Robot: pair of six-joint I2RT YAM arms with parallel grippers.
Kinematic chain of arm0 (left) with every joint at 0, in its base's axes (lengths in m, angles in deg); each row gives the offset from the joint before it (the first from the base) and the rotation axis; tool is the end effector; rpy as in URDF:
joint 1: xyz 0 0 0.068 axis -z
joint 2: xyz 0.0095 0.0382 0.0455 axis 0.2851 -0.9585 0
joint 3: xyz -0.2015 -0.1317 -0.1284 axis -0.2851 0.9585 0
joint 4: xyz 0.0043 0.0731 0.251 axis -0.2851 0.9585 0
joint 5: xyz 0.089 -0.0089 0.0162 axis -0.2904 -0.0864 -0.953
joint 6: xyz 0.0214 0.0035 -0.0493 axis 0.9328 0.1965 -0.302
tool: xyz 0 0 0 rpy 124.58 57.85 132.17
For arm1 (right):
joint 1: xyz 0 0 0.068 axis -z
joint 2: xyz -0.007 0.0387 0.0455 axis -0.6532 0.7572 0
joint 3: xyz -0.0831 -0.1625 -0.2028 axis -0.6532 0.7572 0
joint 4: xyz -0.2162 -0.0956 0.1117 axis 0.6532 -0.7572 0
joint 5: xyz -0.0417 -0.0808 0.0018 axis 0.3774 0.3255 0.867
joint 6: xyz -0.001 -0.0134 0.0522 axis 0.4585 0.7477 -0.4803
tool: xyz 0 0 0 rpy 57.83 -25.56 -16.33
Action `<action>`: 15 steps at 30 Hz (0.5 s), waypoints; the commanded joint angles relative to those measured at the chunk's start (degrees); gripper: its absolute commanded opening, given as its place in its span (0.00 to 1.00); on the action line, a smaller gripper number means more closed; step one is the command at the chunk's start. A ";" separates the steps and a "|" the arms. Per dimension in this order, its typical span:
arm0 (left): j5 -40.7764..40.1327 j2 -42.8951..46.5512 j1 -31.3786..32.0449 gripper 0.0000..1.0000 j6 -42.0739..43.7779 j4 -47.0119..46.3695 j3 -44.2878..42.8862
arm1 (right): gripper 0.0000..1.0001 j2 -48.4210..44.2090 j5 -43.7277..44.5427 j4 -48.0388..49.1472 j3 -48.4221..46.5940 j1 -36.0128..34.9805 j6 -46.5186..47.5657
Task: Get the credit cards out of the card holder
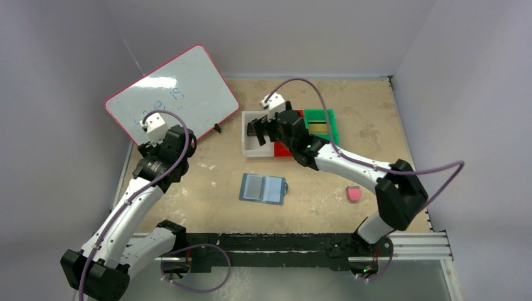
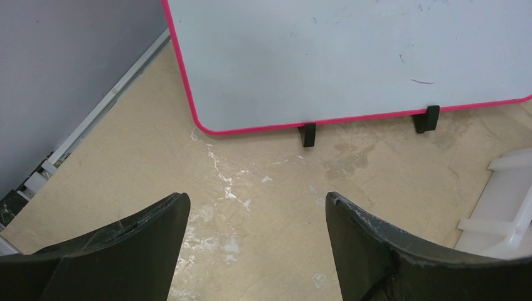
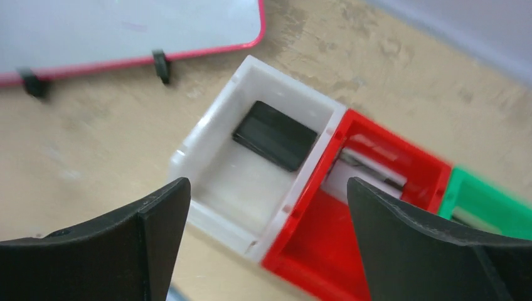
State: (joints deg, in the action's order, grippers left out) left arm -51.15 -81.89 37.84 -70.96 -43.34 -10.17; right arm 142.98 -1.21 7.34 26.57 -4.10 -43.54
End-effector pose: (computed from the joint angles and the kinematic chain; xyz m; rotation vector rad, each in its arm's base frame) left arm 0.1723 -0.0393 0.3081 -0.7312 1.9718 0.3207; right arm 0.2766 0.2631 0.2856 -0.6329 1.6655 0.2395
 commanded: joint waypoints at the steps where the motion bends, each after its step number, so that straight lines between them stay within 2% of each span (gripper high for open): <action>1: 0.67 -0.19 -0.35 0.79 1.58 -1.78 -0.30 | 0.97 -6.84 3.53 -9.31 2.30 1.89 -37.42; 3: 0.88 -0.21 -0.31 0.79 1.68 -1.95 -0.29 | 0.96 -9.10 1.92 -9.57 5.91 1.72 -43.87; 6: 0.99 -0.32 -0.35 0.79 1.76 -2.11 -0.27 | 0.89 -9.85 0.19 -7.87 11.76 -1.07 -51.24; 9: 0.99 -0.51 -0.29 0.79 1.77 -2.15 -0.23 | 0.87 -7.40 7.78 -12.72 11.77 -7.56 -59.15; 15: 0.99 -0.92 -0.36 0.79 1.75 -1.98 -0.28 | 0.79 1.74 18.54 -27.44 3.92 -17.85 -73.29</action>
State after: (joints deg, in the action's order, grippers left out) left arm -49.97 -82.68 37.84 -70.05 -43.99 -10.17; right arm 141.36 8.01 -9.64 36.82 -17.61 -102.67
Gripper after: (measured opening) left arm 0.795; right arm 0.820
